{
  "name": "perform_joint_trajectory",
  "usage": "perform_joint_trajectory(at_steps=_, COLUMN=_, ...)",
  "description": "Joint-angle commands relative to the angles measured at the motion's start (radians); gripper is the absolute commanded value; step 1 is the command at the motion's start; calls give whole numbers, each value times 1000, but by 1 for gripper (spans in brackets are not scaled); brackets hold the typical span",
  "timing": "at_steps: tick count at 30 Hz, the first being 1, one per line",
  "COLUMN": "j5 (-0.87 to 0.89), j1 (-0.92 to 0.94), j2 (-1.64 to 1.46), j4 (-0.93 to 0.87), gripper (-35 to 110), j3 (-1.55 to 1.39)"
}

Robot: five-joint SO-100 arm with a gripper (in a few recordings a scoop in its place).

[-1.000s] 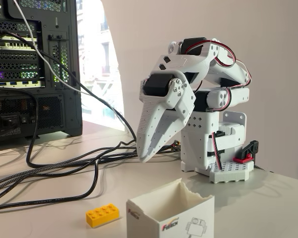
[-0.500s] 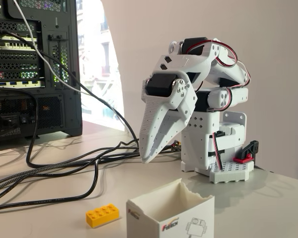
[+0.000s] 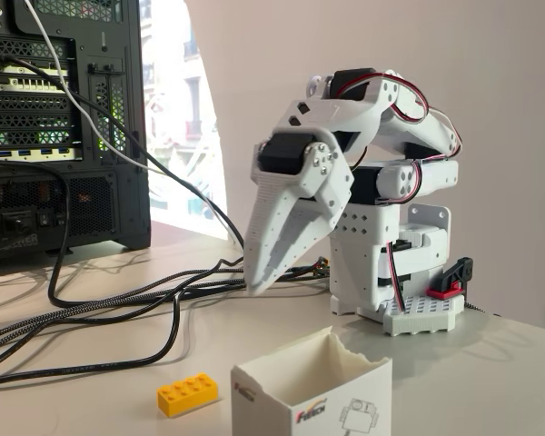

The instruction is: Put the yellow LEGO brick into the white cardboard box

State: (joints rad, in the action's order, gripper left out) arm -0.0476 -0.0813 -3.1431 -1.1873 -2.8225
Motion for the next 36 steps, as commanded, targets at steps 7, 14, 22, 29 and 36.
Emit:
perform_joint_trajectory(at_steps=7, j5=127, j1=64, j2=517, j4=-29, gripper=-9, j3=595)
perform_joint_trajectory(at_steps=14, j5=571, j1=106, j2=882, j4=-94, gripper=-9, j3=856)
perform_joint_trajectory(at_steps=22, j5=1092, j1=170, j2=1134, j4=-126, gripper=-9, j3=959)
perform_joint_trajectory(at_steps=29, j5=1356, j1=175, j2=1180, j4=-140, gripper=4, j3=925)
perform_joint_trajectory(at_steps=36, j5=1404, j1=175, j2=1167, j4=-110, gripper=10, j3=844)
